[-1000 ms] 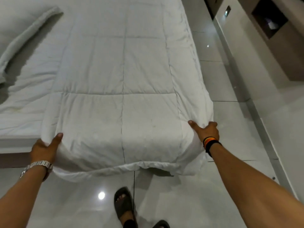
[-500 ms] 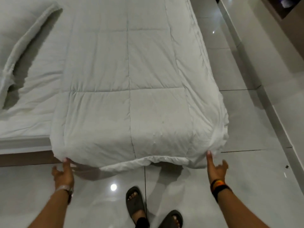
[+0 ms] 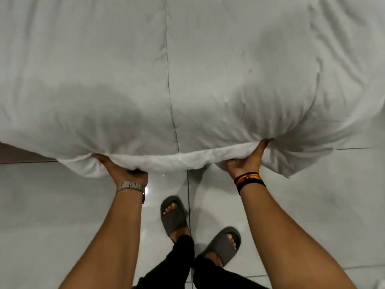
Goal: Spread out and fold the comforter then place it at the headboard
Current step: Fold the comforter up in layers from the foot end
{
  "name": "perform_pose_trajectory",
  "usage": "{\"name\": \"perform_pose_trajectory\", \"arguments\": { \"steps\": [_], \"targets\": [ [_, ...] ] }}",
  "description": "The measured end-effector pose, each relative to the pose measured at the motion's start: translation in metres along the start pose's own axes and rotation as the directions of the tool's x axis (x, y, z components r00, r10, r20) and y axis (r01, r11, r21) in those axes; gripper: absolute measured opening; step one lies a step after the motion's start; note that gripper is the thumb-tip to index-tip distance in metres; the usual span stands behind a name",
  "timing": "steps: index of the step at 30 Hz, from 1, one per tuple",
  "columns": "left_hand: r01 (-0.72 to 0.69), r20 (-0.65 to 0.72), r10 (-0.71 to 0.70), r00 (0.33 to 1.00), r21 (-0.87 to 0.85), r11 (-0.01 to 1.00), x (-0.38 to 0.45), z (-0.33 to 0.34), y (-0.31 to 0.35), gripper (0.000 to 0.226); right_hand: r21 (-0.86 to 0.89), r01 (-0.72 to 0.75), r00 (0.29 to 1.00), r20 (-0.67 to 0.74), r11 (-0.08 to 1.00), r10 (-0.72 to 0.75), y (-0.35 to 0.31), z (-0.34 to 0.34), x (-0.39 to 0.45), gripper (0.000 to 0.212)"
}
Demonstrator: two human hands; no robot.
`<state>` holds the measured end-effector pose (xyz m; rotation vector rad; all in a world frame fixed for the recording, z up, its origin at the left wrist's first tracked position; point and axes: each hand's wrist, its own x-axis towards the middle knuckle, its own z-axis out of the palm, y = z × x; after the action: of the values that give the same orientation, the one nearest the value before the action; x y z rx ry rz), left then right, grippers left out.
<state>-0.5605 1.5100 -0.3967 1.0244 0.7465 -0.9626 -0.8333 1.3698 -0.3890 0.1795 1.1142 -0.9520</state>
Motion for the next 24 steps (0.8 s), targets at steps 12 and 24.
{"name": "perform_pose_trajectory", "arguments": {
  "steps": [12,24],
  "targets": [
    [-0.182,0.059,0.182,0.982,0.002,0.983,-0.048,0.012,0.019,0.064,0.14,0.091,0.994,0.046,0.986,-0.098,-0.031,0.026,-0.048,0.065],
    [-0.1,-0.06,0.11,0.992,0.158,0.982,-0.193,-0.062,0.045,0.045,-0.057,-0.058,0.981,-0.186,0.997,0.047,-0.047,-0.01,-0.164,0.059]
  ]
}}
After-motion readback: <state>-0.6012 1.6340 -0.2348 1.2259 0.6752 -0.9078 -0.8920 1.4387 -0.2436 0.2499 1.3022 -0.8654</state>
